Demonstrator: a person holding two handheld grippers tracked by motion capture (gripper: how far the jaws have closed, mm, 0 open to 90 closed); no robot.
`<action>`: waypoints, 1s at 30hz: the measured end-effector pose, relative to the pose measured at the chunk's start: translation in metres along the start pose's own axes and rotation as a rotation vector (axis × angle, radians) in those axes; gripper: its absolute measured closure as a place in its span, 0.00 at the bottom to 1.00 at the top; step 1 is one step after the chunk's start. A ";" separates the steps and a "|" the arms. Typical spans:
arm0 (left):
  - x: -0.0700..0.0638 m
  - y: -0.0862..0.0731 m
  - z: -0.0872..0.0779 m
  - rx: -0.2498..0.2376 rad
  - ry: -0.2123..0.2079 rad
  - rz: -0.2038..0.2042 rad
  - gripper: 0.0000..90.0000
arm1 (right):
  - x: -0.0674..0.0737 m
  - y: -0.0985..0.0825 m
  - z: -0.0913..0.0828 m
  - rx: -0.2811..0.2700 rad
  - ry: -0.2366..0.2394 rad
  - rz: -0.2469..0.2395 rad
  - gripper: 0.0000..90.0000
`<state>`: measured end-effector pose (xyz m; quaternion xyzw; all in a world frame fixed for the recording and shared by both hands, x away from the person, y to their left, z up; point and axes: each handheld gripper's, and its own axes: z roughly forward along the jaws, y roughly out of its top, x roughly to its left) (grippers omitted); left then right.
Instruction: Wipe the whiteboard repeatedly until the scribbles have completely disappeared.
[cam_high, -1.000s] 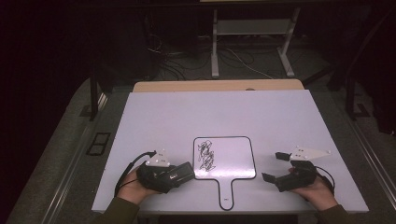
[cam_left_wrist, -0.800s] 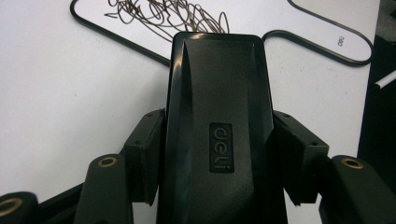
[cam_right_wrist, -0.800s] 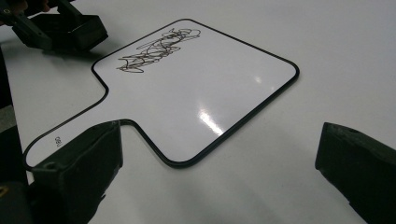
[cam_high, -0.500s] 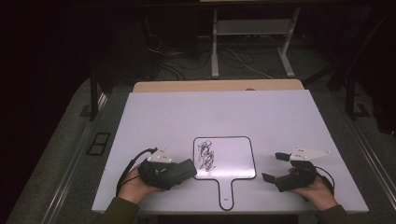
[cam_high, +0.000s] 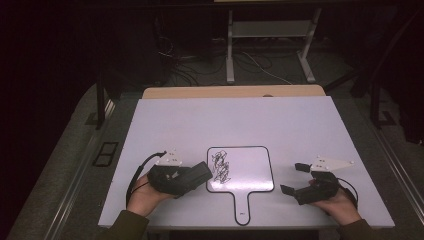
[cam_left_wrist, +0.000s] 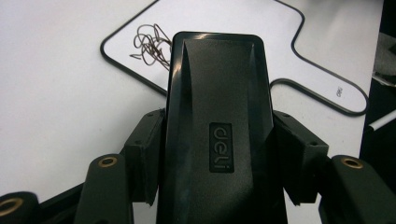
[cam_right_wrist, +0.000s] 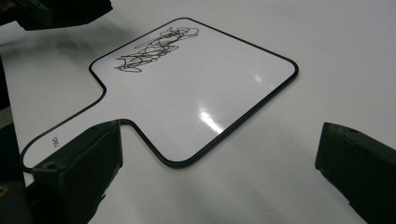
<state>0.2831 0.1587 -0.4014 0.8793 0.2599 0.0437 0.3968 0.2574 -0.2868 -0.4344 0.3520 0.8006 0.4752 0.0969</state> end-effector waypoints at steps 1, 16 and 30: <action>0.001 0.003 0.001 -0.005 0.002 0.003 0.44 | 0.001 -0.001 -0.001 0.000 -0.001 0.000 0.00; 0.017 0.037 0.020 -0.024 -0.006 0.009 0.43 | -0.001 -0.001 -0.002 -0.005 -0.004 0.008 0.00; 0.035 0.065 0.049 -0.015 0.000 0.024 0.43 | -0.002 -0.002 -0.002 -0.007 -0.006 0.011 0.00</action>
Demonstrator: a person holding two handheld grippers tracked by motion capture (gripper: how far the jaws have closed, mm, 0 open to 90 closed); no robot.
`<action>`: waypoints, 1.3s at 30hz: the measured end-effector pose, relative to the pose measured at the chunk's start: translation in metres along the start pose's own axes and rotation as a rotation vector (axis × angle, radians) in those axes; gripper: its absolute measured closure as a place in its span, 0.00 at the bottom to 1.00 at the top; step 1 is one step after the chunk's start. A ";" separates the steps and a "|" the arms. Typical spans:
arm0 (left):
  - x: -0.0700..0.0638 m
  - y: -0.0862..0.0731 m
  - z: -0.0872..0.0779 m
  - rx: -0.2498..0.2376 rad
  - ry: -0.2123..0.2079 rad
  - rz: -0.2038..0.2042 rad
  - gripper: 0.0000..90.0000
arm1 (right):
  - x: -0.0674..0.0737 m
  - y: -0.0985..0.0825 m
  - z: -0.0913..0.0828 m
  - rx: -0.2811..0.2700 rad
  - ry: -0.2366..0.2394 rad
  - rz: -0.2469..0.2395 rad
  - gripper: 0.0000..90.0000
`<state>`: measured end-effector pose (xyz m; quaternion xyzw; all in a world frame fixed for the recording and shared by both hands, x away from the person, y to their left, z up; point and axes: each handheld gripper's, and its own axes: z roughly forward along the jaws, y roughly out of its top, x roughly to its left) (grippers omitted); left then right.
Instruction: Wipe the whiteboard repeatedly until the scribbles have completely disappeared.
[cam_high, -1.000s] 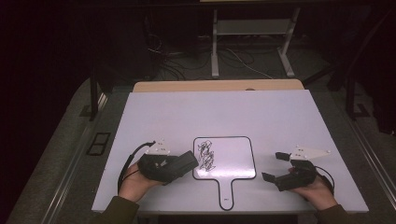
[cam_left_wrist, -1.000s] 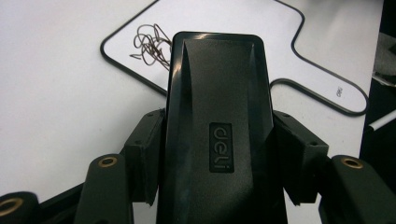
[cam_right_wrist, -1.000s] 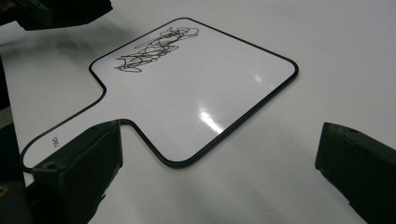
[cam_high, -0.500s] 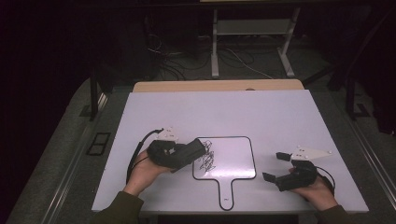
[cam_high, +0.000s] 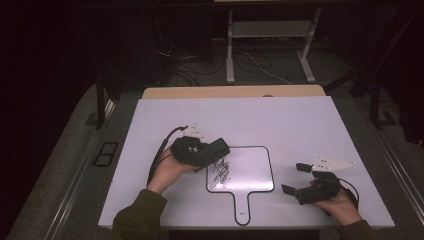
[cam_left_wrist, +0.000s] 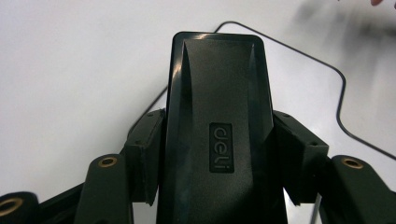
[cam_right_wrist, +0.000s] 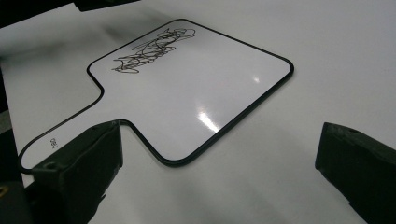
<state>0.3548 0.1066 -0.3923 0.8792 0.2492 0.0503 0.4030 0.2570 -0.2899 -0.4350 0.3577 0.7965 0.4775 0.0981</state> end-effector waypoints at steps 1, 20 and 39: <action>0.001 0.002 0.002 0.000 -0.001 -0.003 0.43 | 0.000 0.000 0.000 0.000 0.000 0.000 0.00; 0.022 0.012 0.044 0.035 0.027 -0.013 0.43 | 0.000 0.000 0.000 0.002 0.003 -0.007 0.00; 0.025 0.005 0.063 0.114 0.080 0.018 0.43 | 0.000 0.000 0.001 0.008 0.001 -0.007 0.00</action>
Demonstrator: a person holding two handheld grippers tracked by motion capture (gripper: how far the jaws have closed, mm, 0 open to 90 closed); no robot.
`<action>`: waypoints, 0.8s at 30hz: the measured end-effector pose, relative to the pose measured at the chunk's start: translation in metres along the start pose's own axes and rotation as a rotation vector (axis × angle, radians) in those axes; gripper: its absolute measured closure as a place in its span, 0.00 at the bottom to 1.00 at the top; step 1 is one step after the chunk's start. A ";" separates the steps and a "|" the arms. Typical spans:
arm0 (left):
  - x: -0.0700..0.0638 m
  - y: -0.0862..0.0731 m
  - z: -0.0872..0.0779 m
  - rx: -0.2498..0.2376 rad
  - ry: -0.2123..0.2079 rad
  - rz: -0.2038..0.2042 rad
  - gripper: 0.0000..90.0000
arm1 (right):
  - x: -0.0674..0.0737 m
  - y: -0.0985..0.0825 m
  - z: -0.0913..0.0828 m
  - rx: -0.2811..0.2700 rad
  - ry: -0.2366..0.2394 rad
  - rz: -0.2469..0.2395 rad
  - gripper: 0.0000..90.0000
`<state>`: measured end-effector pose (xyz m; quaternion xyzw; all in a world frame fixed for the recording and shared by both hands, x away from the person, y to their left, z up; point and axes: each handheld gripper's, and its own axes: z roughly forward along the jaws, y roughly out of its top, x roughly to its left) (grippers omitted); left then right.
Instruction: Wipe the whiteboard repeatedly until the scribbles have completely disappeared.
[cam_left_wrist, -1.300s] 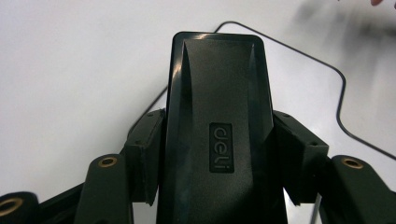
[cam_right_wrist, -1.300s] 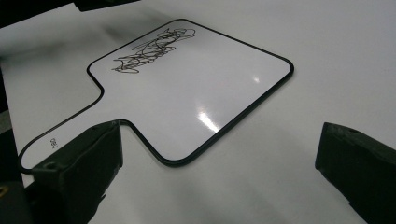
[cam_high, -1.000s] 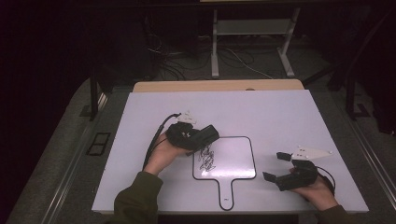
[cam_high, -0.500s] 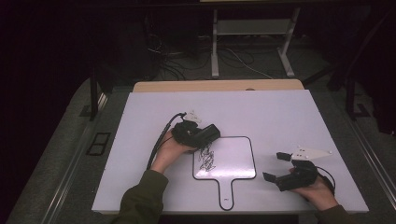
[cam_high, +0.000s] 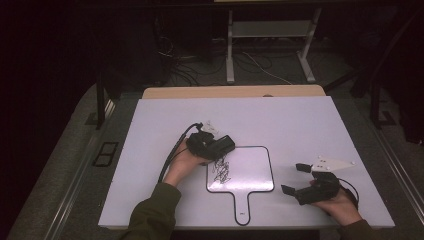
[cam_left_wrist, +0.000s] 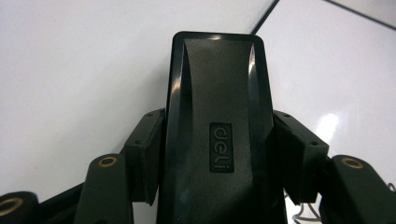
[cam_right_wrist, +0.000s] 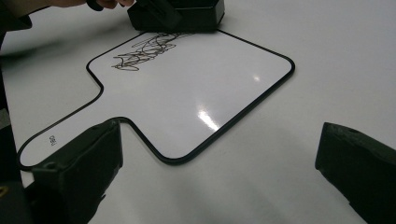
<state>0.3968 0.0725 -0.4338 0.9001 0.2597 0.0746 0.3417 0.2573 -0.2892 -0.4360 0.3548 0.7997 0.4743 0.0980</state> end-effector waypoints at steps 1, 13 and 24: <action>-0.001 0.000 0.001 0.004 0.002 -0.004 0.43 | 0.000 0.000 0.000 0.001 0.000 0.000 0.00; -0.006 0.000 0.003 0.010 0.016 0.023 0.43 | 0.000 0.000 0.000 0.001 0.000 0.001 0.00; -0.019 0.001 0.004 0.016 0.004 0.064 0.43 | 0.000 0.000 0.000 0.000 -0.001 0.002 0.00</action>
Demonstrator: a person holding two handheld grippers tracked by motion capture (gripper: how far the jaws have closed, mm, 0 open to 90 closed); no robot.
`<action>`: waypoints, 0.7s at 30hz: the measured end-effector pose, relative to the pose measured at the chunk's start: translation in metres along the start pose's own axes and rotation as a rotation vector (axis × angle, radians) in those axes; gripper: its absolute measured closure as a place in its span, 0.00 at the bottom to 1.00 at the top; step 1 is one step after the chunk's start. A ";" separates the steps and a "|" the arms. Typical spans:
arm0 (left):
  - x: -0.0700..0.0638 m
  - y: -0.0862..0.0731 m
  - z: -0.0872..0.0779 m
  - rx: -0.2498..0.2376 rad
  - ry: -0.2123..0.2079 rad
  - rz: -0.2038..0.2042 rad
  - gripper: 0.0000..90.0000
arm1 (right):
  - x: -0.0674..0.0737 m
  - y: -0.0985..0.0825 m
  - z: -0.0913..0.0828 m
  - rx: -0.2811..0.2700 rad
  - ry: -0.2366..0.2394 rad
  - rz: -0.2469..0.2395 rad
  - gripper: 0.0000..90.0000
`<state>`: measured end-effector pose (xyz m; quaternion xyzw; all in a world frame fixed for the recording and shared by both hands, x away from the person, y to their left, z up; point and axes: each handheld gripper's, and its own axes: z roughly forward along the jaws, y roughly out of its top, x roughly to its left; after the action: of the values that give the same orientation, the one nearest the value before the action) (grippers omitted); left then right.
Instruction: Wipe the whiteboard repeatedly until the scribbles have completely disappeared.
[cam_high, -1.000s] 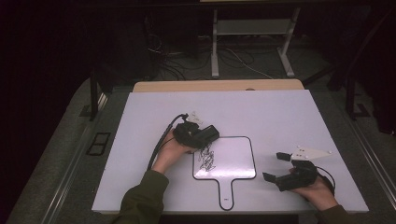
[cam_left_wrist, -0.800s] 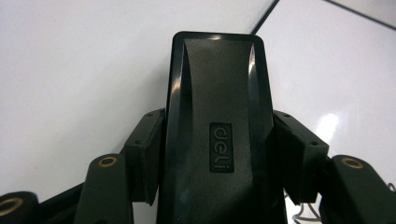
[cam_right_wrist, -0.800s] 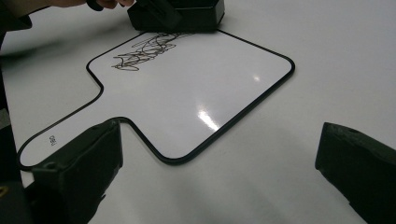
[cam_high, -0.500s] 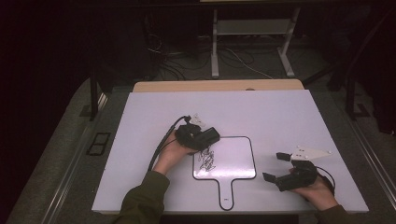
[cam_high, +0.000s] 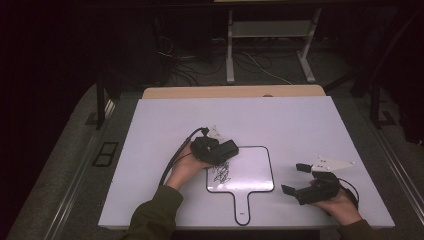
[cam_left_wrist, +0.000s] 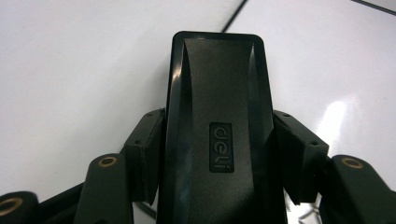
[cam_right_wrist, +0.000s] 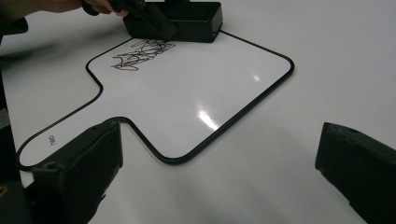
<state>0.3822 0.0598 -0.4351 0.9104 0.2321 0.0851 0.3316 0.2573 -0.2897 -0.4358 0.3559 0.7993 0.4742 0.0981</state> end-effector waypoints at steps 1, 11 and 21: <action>-0.002 0.000 0.000 0.002 -0.001 0.009 0.43 | 0.000 0.000 0.000 0.000 0.000 0.000 0.00; -0.025 -0.004 -0.003 -0.004 -0.042 0.018 0.43 | 0.000 0.000 -0.001 -0.001 -0.001 0.001 0.00; -0.046 -0.011 -0.009 0.004 -0.091 0.040 0.43 | 0.000 0.000 0.000 0.000 -0.001 0.000 0.00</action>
<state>0.3350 0.0507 -0.4351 0.9185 0.1985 0.0497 0.3383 0.2569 -0.2899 -0.4356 0.3560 0.7994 0.4739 0.0983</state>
